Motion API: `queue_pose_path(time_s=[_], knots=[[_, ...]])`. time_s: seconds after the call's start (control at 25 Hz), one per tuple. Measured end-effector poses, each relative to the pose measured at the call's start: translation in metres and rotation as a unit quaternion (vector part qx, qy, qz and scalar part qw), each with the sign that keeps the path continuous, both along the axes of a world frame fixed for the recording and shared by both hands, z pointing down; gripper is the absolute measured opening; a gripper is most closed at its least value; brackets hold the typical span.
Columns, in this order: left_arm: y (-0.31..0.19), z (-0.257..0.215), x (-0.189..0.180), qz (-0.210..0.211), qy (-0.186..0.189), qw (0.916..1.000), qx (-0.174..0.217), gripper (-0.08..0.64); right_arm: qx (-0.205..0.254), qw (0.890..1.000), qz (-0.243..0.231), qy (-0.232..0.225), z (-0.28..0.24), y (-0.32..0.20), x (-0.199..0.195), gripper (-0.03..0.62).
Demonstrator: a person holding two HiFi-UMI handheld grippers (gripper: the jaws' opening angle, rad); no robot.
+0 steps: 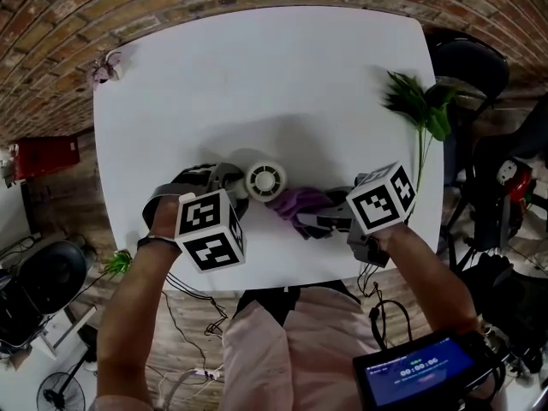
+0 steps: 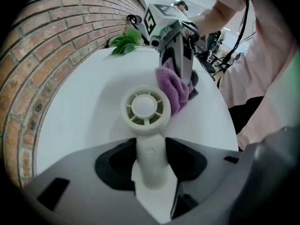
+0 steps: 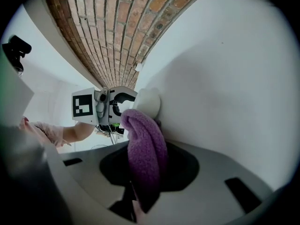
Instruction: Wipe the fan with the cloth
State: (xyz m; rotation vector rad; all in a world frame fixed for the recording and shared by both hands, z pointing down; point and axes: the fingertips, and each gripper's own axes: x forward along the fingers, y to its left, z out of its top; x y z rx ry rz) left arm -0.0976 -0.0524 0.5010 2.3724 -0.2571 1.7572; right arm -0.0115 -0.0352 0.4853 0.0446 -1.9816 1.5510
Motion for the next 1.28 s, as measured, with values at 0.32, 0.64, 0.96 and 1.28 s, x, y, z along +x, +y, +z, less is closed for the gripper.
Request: queue_pose_path(time_s=[0.32,0.64,0.96,1.28], knots=[[0.001,0.0,0.003,0.049,-0.012,0.9987,-0.001,0.201,0.008,1.0,0.012,0.006,0.0,-0.012,0.012,0.1],[0.005,0.0,0.007,0.106,-0.04,0.9934,0.013,0.199,0.021,0.999,0.022,0.01,0.001,-0.028,0.024,0.1],[0.015,0.0,0.013,0.244,-0.1,0.9623,0.065,0.196,0.081,0.996,0.038,0.003,-0.009,-0.055,0.027,0.098],[0.021,0.0,0.02,0.341,-0.133,0.9237,0.114,0.196,0.415,0.883,-0.181,0.124,-0.02,-0.086,0.01,0.1]])
